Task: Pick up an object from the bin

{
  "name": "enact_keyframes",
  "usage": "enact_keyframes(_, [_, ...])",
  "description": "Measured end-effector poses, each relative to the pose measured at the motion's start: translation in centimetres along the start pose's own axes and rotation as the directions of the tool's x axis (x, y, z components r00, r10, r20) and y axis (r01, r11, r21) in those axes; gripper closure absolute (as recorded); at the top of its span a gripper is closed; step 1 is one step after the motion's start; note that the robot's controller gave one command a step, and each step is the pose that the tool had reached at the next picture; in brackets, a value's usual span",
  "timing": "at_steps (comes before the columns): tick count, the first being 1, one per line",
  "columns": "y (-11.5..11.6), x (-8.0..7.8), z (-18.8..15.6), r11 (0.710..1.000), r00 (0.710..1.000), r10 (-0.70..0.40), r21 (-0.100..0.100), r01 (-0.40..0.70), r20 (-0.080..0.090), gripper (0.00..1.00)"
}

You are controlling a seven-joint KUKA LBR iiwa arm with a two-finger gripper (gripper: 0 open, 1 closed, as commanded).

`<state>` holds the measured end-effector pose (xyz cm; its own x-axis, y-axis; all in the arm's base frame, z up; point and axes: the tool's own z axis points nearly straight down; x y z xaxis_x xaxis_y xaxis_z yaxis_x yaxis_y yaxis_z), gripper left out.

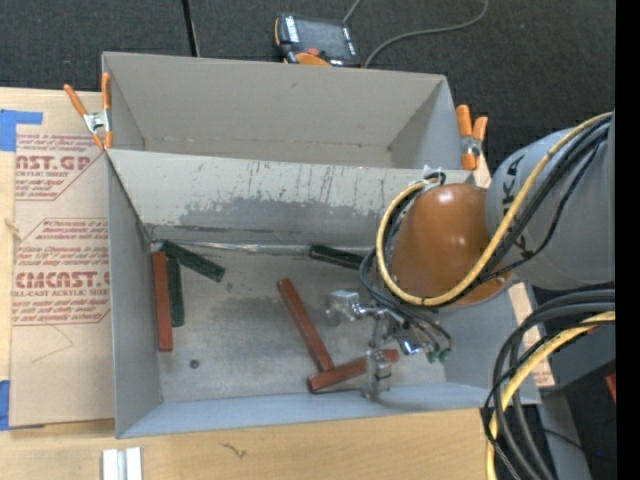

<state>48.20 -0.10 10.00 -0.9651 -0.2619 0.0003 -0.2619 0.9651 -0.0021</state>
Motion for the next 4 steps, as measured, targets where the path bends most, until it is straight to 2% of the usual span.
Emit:
enact_keyframes(1, [-0.5,0.1,-0.2,0.991,0.991,-0.134,-0.003,0.134,0.001,0.0])
enact_keyframes(2, [-0.7,-0.3,3.0,0.997,0.997,-0.072,0.0,0.072,0.012,0.0])
enact_keyframes(3, [-0.7,-0.5,2.9,0.997,0.997,-0.071,-0.001,0.071,0.009,0.0])
enact_keyframes(4, [-0.7,-0.3,3.0,0.997,0.997,-0.071,-0.003,0.071,0.001,1.0])
